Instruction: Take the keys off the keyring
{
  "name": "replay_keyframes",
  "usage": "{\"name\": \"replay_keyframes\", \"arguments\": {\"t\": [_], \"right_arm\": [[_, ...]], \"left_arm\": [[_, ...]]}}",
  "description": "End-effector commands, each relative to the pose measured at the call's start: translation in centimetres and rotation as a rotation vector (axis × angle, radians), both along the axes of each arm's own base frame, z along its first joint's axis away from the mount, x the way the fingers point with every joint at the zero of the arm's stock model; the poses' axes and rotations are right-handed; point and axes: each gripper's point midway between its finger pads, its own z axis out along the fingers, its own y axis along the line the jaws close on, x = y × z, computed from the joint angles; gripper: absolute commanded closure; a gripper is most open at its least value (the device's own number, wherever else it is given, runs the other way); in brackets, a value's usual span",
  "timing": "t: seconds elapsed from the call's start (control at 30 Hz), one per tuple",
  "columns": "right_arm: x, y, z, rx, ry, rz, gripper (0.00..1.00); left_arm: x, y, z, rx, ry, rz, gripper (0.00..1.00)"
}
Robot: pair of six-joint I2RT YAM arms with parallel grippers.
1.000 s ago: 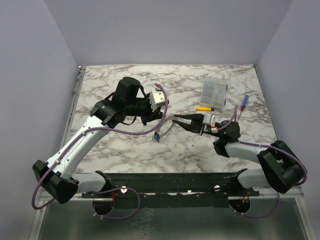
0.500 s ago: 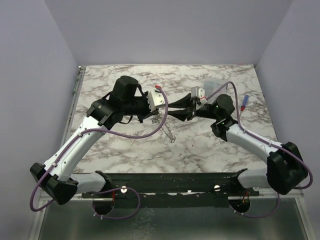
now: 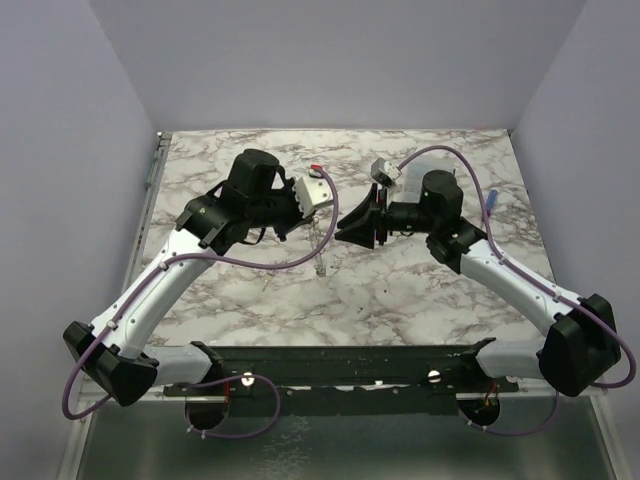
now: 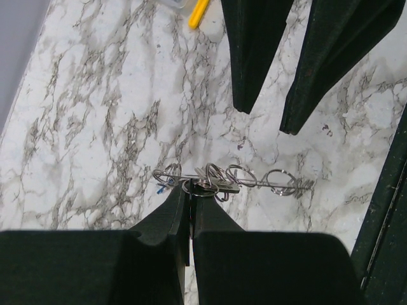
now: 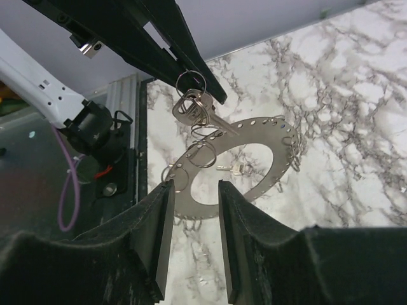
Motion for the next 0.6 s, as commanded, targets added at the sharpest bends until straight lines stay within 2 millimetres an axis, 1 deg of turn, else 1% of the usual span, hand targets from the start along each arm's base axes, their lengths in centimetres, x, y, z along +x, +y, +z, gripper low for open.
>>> {"name": "replay_keyframes", "arguments": {"t": [0.0,0.13,0.23,0.4,0.57], "right_arm": [[-0.5,0.1,0.7,0.001,0.135,-0.004,0.58],[-0.4,0.4,0.7,0.011,0.137,-0.002,0.58],[0.2,0.7,0.8,0.018,0.126,-0.027,0.58],[1.5,1.0,1.8,0.028,0.104,-0.071,0.56],[1.9,1.5,2.4,0.017,0.088,-0.082,0.55]], "left_arm": [[0.9,-0.4,2.3,-0.033,-0.046,0.047,1.00],[0.9,-0.8,2.3,-0.037,-0.031,0.064,1.00],[1.0,-1.2,2.4,-0.050,-0.011,0.076,1.00],[0.7,-1.7,2.4,-0.059,0.007,0.077,1.00],[0.8,-1.8,2.2,-0.058,0.019,0.089,1.00]]}}
